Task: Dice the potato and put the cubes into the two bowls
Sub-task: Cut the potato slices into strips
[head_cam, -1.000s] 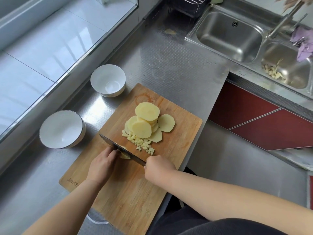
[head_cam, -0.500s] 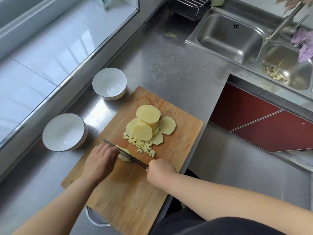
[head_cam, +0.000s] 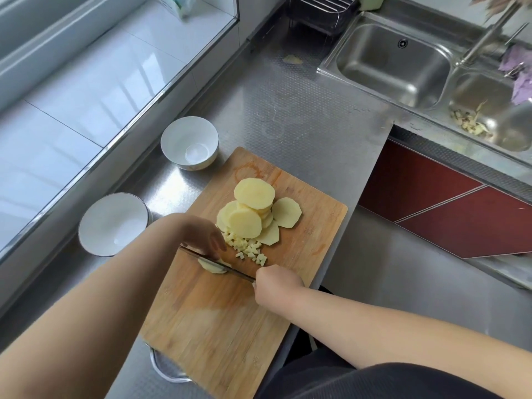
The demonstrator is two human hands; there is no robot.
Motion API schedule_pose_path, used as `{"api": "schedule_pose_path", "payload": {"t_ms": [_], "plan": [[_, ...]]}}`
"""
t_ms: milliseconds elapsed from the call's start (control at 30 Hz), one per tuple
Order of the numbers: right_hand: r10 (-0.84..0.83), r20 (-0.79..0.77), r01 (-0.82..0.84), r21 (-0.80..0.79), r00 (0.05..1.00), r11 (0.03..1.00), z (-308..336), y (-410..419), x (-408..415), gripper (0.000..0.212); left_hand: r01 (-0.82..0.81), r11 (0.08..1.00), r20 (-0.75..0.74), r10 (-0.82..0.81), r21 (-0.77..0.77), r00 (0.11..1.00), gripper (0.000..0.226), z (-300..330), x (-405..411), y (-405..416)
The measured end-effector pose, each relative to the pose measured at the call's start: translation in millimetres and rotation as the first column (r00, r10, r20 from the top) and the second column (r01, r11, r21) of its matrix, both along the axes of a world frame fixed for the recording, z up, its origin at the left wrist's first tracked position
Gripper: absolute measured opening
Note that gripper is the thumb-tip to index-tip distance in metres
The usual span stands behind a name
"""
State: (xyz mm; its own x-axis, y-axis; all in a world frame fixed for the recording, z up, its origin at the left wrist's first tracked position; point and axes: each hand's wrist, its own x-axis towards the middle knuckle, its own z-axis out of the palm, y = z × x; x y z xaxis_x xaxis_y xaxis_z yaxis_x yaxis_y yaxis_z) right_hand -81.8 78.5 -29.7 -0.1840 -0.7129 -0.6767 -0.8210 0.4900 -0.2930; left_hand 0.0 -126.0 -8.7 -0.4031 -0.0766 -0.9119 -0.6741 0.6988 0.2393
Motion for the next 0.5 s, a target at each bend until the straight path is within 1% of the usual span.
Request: {"api": "schedule_pose_path", "payload": {"t_ms": [67,167,267,333,400,467,500], "plan": [[0.011,-0.005,-0.011,-0.011,1.000,1.000,-2,0,-2,0.017,-0.004,1.000,0.032,0.003,0.026,0.999,0.035,-4,0,-1],[0.035,-0.021,-0.036,-0.046,0.999,0.998,-3,1,-3,0.017,-0.024,1.000,0.039,0.024,0.019,0.999,0.029,-9,2,-2],[0.059,-0.041,-0.063,-0.104,0.997,0.993,-4,4,-6,0.018,-0.034,0.999,0.025,0.033,0.028,0.999,0.029,-11,4,-2],[0.086,-0.064,-0.094,-0.147,0.994,0.985,-3,4,-9,0.018,-0.087,0.995,0.044,0.085,0.053,0.995,0.029,-10,6,-1],[0.109,-0.088,-0.123,-0.186,0.990,0.975,-2,5,-14,0.019,-0.132,0.988,0.063,0.127,0.076,0.990,0.035,-8,7,1],[0.130,-0.107,-0.150,-0.214,0.986,0.965,0,6,-17,0.021,-0.156,0.984,0.056,0.151,0.089,0.987,0.052,-8,9,3],[0.142,-0.115,-0.165,-0.224,0.983,0.961,2,6,-18,0.022,-0.152,0.985,0.049,0.148,0.083,0.988,0.056,-8,9,4]]}}
